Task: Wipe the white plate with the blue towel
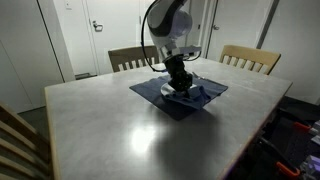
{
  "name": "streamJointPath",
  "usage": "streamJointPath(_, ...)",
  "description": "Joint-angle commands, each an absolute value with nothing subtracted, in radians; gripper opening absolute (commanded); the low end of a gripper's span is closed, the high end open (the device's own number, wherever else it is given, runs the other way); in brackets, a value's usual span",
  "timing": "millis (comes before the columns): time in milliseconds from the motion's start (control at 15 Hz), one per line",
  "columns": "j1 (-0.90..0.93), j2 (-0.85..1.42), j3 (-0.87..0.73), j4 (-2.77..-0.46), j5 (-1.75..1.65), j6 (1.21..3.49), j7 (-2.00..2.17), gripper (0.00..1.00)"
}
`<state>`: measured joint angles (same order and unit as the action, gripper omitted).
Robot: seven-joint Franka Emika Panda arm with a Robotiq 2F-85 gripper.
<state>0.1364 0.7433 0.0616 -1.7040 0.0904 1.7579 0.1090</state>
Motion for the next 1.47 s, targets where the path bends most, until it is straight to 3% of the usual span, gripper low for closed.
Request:
streamJointPath(0,0.098,0.714,0.044,-1.766,0.169,1.761,0.194,0.03)
streamJointPath(800,0.134,0.501,-0.023,-1.968,0.193,2.130,0.424,0.03)
streamJointPath(1400,0.242,0.493,-0.016,-1.851,-0.115,2.255,0.495,0.03)
